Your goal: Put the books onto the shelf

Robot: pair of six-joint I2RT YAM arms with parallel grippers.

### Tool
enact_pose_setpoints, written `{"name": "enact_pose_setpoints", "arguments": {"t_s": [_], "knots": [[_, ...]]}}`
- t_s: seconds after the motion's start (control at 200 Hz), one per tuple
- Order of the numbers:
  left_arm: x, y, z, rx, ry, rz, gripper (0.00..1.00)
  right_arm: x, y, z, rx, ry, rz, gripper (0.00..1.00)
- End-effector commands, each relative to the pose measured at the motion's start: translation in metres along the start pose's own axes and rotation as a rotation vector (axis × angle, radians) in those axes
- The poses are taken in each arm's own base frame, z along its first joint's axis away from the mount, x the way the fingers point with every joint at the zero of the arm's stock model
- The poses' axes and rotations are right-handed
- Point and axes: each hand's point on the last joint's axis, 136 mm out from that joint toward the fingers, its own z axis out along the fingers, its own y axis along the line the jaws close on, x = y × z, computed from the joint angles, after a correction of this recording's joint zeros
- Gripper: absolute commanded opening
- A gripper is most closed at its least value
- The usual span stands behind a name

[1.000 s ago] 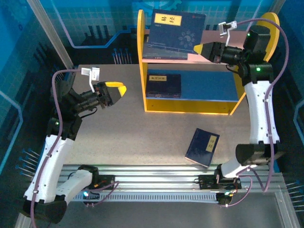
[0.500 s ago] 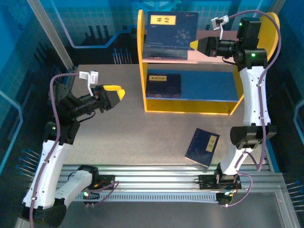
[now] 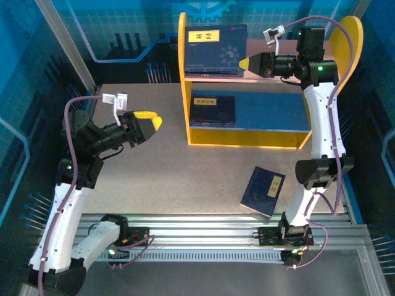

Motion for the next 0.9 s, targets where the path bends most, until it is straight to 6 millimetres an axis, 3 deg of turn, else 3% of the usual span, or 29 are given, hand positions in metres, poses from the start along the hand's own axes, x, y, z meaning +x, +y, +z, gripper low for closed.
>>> {"name": "enact_pose_setpoints", "arguments": {"t_s": [0.0,0.896], "knots": [[0.000,-0.003,-0.003,-0.007,-0.010,0.033,0.54,0.000,0.011,0.003,-0.023,0.009,-0.044,0.08],[0.001,0.000,-0.002,-0.017,-0.001,0.039,0.53,0.002,-0.005,0.011,-0.026,0.035,-0.015,0.08]]}}
